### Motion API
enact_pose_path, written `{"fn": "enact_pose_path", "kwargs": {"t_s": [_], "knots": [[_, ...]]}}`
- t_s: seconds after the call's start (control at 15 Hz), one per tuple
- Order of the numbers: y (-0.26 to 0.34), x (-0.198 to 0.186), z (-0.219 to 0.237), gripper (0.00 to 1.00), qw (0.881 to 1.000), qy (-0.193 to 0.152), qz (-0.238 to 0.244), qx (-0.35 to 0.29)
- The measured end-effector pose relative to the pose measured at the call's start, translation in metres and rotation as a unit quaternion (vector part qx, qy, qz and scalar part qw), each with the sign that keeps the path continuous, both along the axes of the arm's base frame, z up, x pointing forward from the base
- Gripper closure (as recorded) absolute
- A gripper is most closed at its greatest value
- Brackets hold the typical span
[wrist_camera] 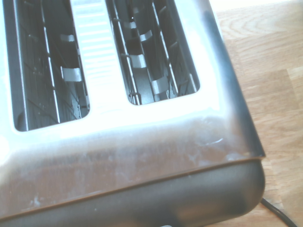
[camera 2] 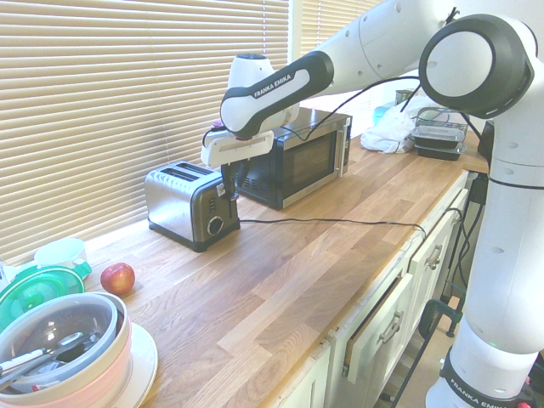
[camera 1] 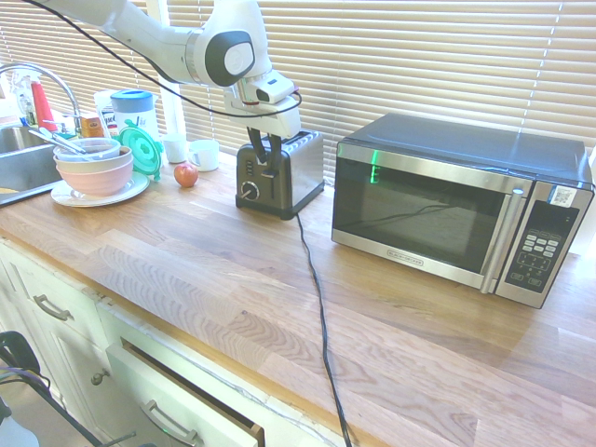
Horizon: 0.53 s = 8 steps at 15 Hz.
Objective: Press the toaster
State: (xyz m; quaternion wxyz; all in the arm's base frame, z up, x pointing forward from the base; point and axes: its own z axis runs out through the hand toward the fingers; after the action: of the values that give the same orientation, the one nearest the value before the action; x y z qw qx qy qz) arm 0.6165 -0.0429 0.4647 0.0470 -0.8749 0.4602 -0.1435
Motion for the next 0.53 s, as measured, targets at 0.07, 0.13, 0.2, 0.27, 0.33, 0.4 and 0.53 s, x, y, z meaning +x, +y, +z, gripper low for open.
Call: {"fn": "enact_pose_path", "kwargs": {"t_s": [0.07,0.13,0.2,0.27,0.33,0.4,0.53], "knots": [[0.000,0.000,0.000,1.00,1.000,0.000,0.000,0.000],[0.000,0.000,-0.001,1.00,1.000,0.001,0.000,-0.001],[0.000,0.000,-0.001,1.00,1.000,0.001,0.000,-0.001],[-0.001,0.001,-0.003,1.00,1.000,0.002,0.000,-0.001],[-0.001,0.001,-0.005,1.00,1.000,0.003,0.000,-0.001],[-0.001,0.002,-0.007,1.00,1.000,0.004,-0.001,-0.001],[-0.001,0.003,-0.013,1.00,1.000,0.008,0.000,-0.001]]}}
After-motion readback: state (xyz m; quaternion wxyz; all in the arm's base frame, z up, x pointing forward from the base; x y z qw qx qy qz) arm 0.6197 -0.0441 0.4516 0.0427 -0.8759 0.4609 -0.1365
